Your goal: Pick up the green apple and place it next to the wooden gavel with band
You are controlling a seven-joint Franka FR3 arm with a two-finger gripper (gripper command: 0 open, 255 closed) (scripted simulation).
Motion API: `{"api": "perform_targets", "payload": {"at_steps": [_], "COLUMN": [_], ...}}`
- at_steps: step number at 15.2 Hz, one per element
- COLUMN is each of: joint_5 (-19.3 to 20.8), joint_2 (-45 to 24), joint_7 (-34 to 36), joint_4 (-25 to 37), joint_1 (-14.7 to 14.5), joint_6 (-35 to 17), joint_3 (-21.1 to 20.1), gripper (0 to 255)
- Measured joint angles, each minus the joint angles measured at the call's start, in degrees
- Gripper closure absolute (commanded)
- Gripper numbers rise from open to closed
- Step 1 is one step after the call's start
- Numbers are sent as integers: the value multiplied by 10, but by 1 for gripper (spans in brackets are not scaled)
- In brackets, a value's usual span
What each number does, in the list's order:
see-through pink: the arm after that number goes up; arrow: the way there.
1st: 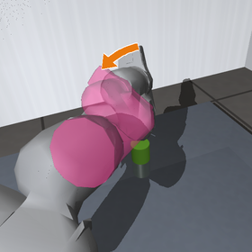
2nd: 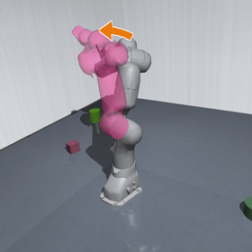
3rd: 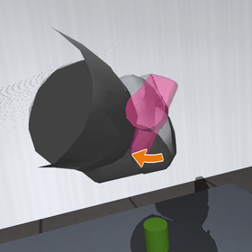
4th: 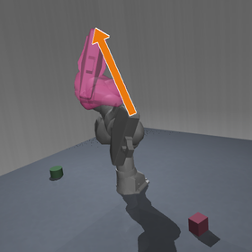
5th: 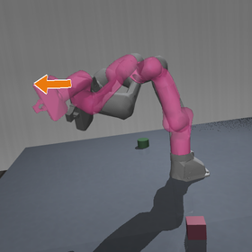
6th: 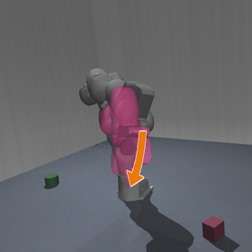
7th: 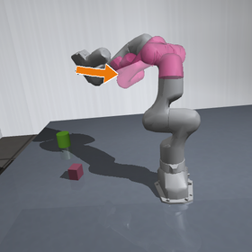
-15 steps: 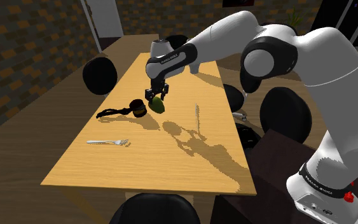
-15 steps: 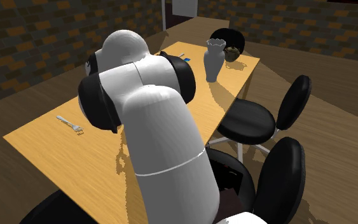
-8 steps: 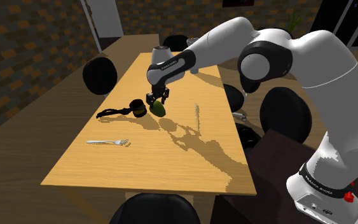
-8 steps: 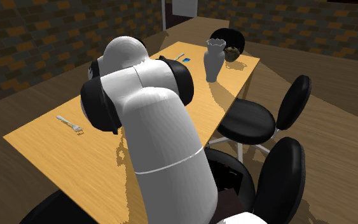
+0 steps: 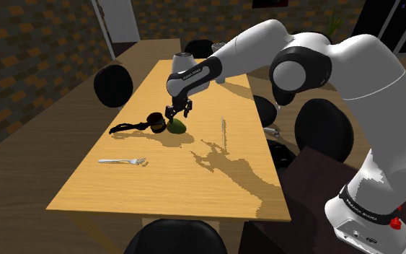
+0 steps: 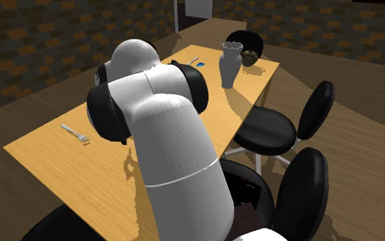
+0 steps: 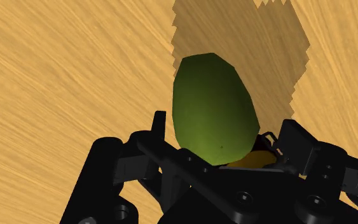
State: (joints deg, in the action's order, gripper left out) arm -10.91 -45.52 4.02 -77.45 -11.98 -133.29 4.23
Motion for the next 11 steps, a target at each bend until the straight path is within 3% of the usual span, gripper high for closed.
{"api": "perform_targets", "payload": {"at_steps": [11], "joint_5": [4], "joint_2": [55], "joint_7": [1], "joint_4": [-21], "joint_1": [0], "joint_6": [34], "joint_3": [5], "gripper": [0]}}
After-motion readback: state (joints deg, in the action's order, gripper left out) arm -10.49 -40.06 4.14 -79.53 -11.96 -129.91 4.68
